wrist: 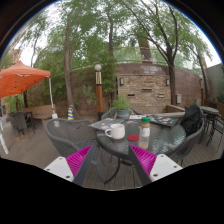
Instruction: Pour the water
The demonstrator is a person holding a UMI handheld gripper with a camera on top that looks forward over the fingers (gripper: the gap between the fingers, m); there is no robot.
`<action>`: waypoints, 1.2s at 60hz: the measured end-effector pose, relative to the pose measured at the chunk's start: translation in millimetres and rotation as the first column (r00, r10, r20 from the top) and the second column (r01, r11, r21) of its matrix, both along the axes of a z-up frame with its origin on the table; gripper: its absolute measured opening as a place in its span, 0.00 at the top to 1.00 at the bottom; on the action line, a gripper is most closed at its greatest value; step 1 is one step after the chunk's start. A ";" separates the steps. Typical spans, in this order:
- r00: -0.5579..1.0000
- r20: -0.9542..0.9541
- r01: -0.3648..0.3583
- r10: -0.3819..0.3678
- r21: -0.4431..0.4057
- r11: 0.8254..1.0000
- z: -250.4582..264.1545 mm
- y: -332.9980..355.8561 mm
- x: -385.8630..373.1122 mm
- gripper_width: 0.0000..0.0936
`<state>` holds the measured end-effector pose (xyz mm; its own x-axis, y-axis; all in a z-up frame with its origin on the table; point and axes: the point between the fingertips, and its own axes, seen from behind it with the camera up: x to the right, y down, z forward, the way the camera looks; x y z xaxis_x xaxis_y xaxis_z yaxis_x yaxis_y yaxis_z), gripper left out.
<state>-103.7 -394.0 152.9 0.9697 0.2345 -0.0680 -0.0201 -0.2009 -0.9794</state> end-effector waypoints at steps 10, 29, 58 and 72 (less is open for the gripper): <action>0.997 0.006 0.081 -0.081 0.019 0.997 -5.9 26.4 25.5 0.12; 0.973 0.058 0.220 -0.225 0.073 0.973 -48.3 201.0 121.2 0.13; 0.958 0.008 0.285 -0.288 0.103 0.953 -70.0 299.7 125.3 0.55; 0.950 0.217 0.200 -0.224 0.128 0.971 -45.7 329.7 113.9 0.70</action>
